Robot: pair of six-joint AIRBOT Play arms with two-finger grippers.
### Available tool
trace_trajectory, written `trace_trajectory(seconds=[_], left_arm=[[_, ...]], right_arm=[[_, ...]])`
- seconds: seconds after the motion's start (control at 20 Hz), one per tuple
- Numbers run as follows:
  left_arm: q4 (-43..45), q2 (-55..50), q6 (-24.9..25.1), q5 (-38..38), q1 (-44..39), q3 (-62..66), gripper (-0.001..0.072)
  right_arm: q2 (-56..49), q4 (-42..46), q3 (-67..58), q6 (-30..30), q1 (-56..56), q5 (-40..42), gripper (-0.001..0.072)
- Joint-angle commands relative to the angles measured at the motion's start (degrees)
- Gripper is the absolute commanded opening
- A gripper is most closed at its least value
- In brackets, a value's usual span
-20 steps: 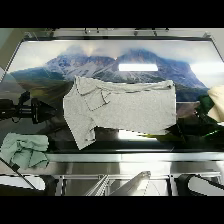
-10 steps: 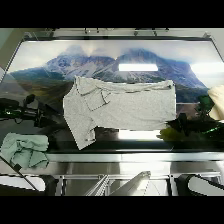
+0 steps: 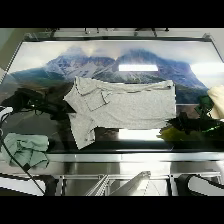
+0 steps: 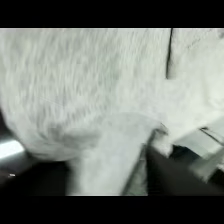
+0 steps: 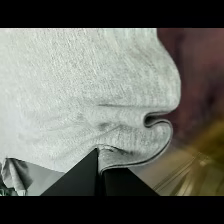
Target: Fold the shirts.
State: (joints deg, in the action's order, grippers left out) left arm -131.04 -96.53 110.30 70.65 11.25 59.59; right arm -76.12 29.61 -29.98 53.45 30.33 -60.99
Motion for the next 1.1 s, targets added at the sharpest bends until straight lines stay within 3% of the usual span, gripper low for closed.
trace_trajectory(seconds=[0.0, 0.25, 0.4, 0.5, 0.6, 0.7, 0.8, 0.9, 1.05], left_arm=[[0.48, -0.07, -0.66, -1.33, -2.93, -0.04, 0.0018], [-2.82, 4.48, 2.45, 6.69, -0.79, -0.02, 0.0017], [-26.38, 15.47, 19.54, 20.46, 4.13, 1.46, 0.0018], [-39.10, 23.39, 23.21, 33.16, 7.23, 6.36, 0.0018], [-40.76, 32.92, 23.91, 34.53, 10.58, 14.38, 0.0019], [-40.76, 41.07, 24.50, 34.40, 15.10, 25.62, 0.0019], [-40.76, 45.92, 25.07, 34.34, 21.05, 38.42, 0.0019], [-40.76, 46.93, 25.59, 34.14, 26.36, 48.96, 0.0019], [-40.76, 42.60, 22.84, 34.23, 24.76, 54.62, 0.0019]], right_arm=[[0.04, -0.57, -0.04, -0.39, -0.07, -0.70, 0.0014], [1.95, -12.07, -0.13, -8.17, 0.02, -9.03, 0.0013], [9.16, -24.90, -2.25, -12.26, 1.62, -24.09, 0.0013], [17.16, -36.48, -5.66, -13.22, 3.32, -34.64, 0.0013], [27.21, -48.50, -10.91, -12.68, 6.29, -39.54, 0.0013], [36.59, -56.54, -18.16, -12.72, 12.20, -36.48, 0.0013], [43.28, -58.58, -26.12, -12.76, 20.26, -27.78, 0.0013], [44.04, -58.40, -33.97, -12.79, 23.65, -22.69, 0.0013], [39.78, -55.74, -41.09, -12.74, 23.50, -20.63, 0.0013]])
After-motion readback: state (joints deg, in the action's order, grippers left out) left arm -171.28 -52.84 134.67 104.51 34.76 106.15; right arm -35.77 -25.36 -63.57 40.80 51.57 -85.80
